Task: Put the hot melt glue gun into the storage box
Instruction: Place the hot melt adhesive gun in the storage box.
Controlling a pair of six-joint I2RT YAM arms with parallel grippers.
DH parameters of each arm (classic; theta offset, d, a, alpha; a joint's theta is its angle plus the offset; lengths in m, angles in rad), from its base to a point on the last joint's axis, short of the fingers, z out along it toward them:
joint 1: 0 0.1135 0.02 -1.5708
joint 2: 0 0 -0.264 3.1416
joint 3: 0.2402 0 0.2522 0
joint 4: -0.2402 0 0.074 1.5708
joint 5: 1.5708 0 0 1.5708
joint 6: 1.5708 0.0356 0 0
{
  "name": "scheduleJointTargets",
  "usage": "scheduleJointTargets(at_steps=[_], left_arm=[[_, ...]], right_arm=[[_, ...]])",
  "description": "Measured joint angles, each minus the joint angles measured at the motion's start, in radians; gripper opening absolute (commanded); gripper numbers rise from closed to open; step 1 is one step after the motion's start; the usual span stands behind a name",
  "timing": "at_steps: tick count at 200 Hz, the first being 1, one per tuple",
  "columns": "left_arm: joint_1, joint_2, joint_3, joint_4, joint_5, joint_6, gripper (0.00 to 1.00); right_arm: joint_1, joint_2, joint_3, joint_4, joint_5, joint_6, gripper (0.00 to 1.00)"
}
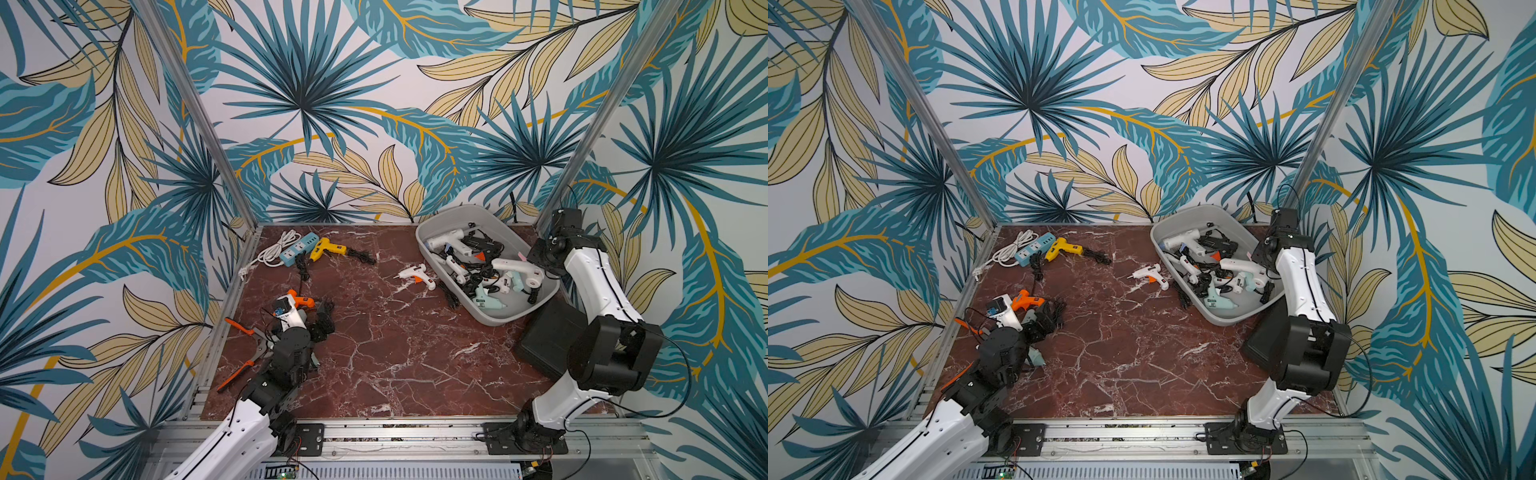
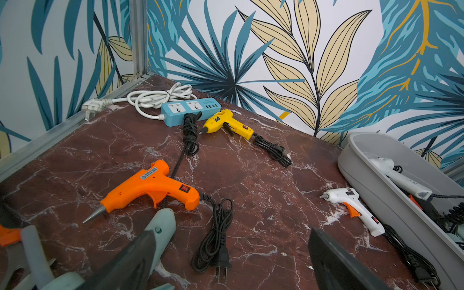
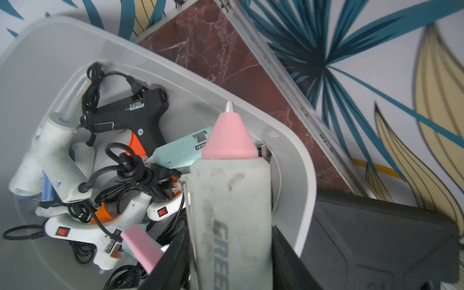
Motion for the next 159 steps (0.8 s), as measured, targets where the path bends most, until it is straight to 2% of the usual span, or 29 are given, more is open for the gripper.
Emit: scheduleJointTargets(at_steps=[61,118,159], left_arm=[[0.000,0.000,0.000,-0.003,-0.003,0.001,1.00],[0.000,0.000,0.000,-0.003,-0.008,0.000,1.00],[0.000,0.003,0.000,-0.003,-0.008,0.000,1.00]], right_arm=[[0.010,0.222,0.091,0.042,-0.096,-0.161,0.00],[0.105,0.314,0.177,0.080,-0.058,-0.232,0.00],[0.114,0.416,0.267,0.079,-0.033,-0.232,0.00]])
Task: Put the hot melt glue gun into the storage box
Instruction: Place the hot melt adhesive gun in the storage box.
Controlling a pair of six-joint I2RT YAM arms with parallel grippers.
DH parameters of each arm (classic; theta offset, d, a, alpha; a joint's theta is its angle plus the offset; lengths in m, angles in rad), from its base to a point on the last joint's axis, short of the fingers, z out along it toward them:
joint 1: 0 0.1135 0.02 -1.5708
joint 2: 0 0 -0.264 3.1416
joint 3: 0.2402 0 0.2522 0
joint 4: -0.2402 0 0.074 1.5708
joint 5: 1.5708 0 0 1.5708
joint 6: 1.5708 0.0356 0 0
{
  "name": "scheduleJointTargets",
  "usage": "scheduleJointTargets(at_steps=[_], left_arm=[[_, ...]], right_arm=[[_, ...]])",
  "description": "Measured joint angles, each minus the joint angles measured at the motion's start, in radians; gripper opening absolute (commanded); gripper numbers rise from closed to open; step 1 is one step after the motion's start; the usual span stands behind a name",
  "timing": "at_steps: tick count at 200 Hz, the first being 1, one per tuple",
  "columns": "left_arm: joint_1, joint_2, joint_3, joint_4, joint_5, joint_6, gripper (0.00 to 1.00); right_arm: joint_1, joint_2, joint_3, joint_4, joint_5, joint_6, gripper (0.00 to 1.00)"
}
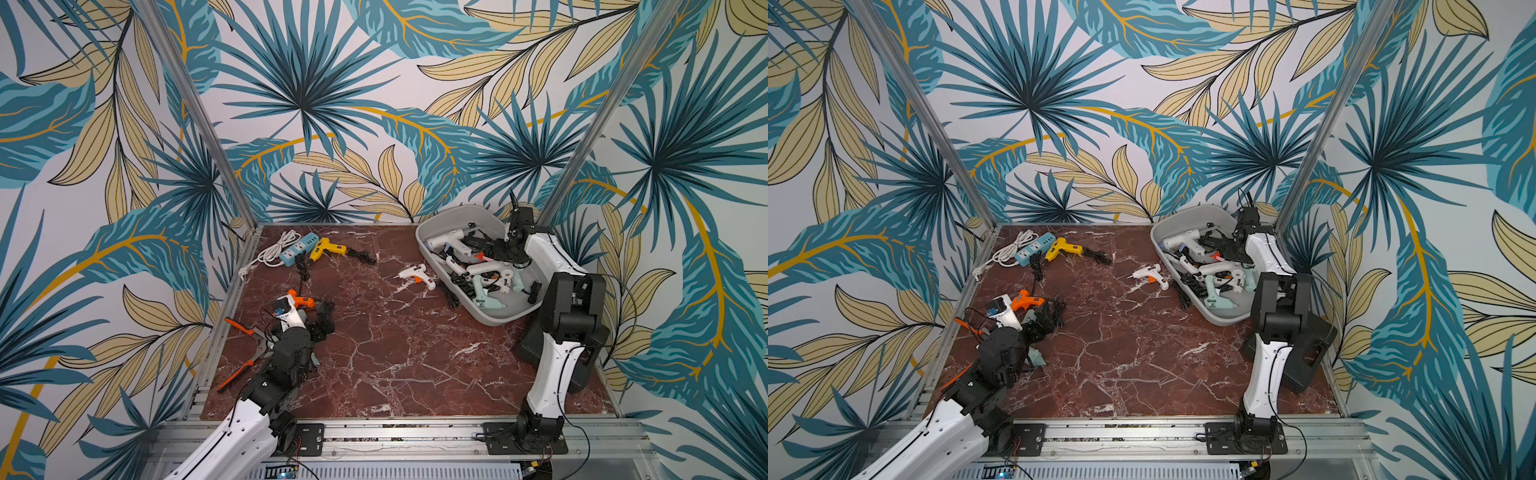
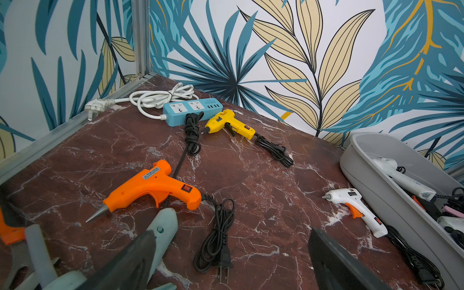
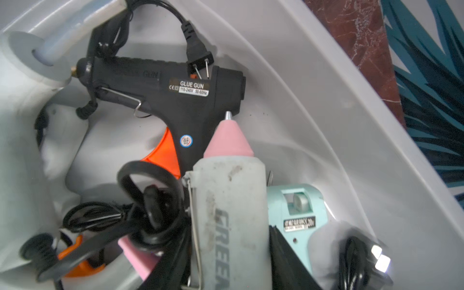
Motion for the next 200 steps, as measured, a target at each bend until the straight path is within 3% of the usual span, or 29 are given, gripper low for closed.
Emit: scheduleJointTargets(at_steps=[24,36,58,102,144,200], left_arm=[[0.000,0.009,0.000,0.000,0.003,0.000,1.00],[0.000,0.015,0.000,0.000,0.005,0.000,1.00],[0.000,0.022,0.000,0.001,0.007,-0.001,1.00],[0.000,0.023,0.000,0.001,0.007,0.000,1.00],[0.000,0.028,0.000,0.002,0.003,0.004,1.00],[0.000,0.034,0.000,0.002,0.002,0.004,1.00]], right_arm=[[0.000,0.060,0.077,-0.012,0.039,0.008,0.00],[0.001,0.083,0.108,-0.018,0.050,0.011,0.08],[0.004,0.113,0.150,-0.035,0.061,0.020,0.13],[0.003,0.133,0.182,-0.062,0.052,0.050,0.40],[-0.007,0.056,0.076,-0.040,0.024,0.103,0.51],[-0.023,-0.104,-0.128,-0.018,-0.051,0.183,0.55]])
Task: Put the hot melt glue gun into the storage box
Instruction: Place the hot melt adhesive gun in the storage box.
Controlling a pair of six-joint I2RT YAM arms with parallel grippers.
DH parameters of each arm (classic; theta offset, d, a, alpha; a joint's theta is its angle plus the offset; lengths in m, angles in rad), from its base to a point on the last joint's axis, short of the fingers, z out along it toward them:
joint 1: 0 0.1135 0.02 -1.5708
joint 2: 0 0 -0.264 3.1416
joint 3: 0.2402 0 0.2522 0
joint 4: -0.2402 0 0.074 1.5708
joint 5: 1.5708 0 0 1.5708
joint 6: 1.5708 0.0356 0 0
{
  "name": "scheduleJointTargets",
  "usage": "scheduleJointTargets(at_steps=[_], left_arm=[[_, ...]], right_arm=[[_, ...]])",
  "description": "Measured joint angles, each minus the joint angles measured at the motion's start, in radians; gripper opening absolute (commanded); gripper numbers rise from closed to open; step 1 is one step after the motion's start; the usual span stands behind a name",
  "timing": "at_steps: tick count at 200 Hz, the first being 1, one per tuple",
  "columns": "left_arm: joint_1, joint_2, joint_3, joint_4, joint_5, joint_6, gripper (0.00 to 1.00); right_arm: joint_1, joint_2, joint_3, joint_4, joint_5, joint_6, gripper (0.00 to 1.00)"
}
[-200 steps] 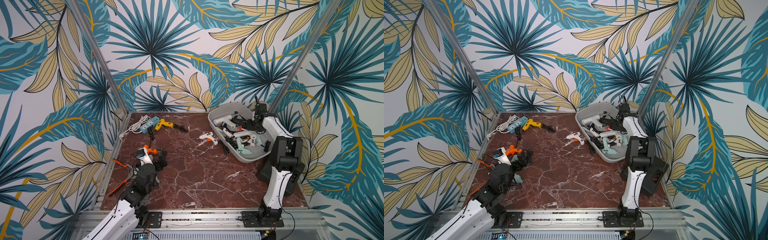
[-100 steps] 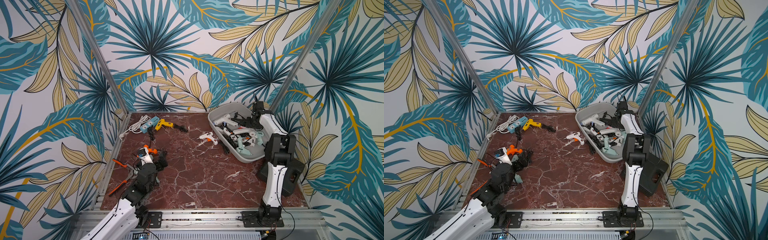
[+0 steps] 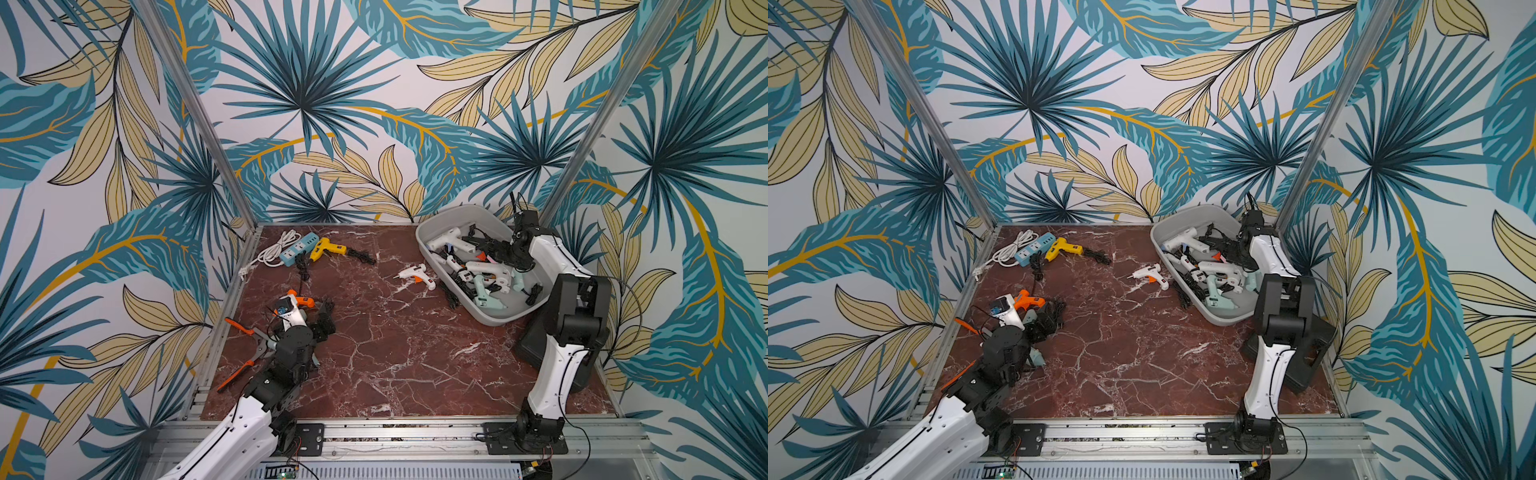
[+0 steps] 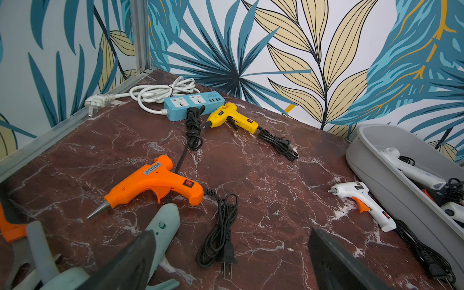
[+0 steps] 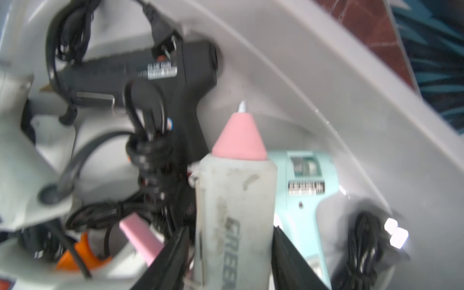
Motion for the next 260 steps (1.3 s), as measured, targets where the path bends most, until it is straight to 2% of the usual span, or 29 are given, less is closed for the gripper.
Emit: scheduleJointTargets(at_steps=[41,102,153,193,227,260], left_arm=[[0.000,0.000,0.000,0.000,0.000,0.000,1.00],[0.000,0.000,0.000,0.000,0.001,-0.002,1.00],[0.000,-0.005,0.000,-0.005,0.000,-0.003,1.00],[0.000,0.019,0.008,-0.018,0.001,-0.001,1.00],[0.000,0.077,0.031,-0.024,0.014,-0.005,1.00],[0.000,0.140,0.037,-0.012,0.051,-0.020,1.00]], right_arm=[[0.000,-0.082,-0.129,0.029,-0.008,0.051,0.54],[0.001,-0.100,-0.187,0.057,0.010,0.111,0.51],[0.006,-0.135,-0.211,0.030,0.018,0.136,0.61],[0.038,-0.287,-0.217,-0.018,0.018,0.135,0.62],[0.137,-0.451,-0.220,-0.015,0.021,0.105,0.62],[0.350,-0.497,-0.235,0.032,-0.019,0.018,0.62]])
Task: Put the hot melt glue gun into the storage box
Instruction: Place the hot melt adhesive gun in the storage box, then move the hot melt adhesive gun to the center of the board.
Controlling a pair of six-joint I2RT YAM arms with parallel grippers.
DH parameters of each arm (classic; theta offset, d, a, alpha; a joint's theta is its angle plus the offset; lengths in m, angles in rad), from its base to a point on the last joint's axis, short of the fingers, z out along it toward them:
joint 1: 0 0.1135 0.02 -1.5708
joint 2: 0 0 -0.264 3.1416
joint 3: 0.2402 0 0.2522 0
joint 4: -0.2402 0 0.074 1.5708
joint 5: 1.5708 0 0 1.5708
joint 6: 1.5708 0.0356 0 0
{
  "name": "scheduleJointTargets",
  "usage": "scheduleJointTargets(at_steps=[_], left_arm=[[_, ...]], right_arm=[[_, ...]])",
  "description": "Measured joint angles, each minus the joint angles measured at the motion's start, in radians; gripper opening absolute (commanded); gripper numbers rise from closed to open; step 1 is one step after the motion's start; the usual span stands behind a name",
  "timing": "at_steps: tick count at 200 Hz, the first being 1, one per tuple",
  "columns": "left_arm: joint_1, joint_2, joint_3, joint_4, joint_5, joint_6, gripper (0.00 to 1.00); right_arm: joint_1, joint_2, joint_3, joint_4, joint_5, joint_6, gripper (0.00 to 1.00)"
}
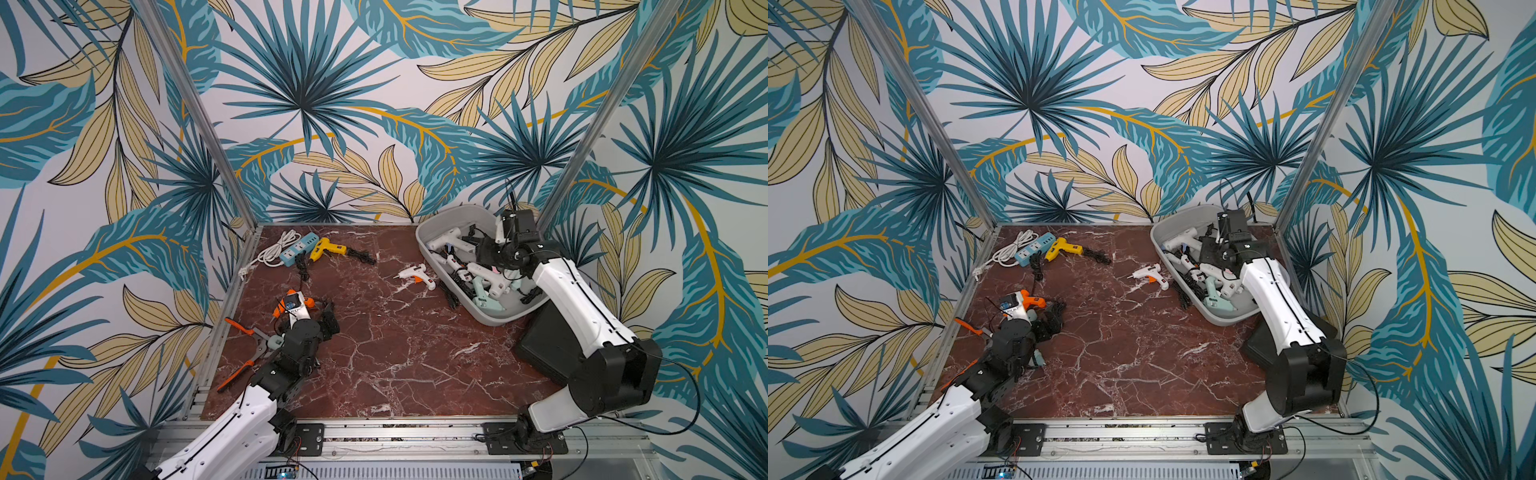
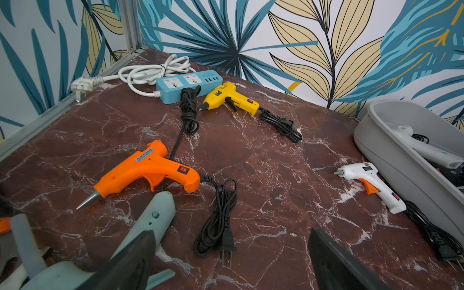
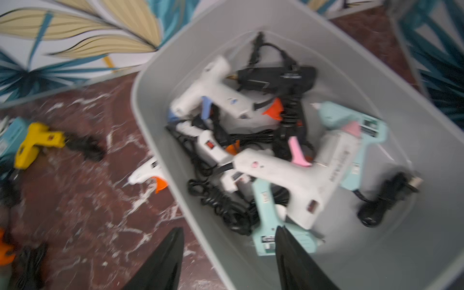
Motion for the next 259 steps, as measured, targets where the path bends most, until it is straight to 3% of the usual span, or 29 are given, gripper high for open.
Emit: scheduleJointTargets(at_steps=[37,79,171,259], left_arm=[[0.000,0.076,0.000,0.031,0.050,-0.022,1.00],[0.000,0.119,0.000,0.054,0.086,-0.030,1.00],[0.000,0.121,0.000,0.065,0.085,-0.031,1.00],[0.000,0.113,0.000,0.064,0.079,-0.031,1.00]], right_arm=[[0.185,0.172,0.066,0.005,-0.019,-0.082,0.61],[0.278,0.437,0.176,-0.008,0.034,-0.122,0.63],[0.287,0.644,0.344,-0.042,0.200,-0.127,0.74],[0.287,0.717,0.408,-0.051,0.227,-0.126,0.79]])
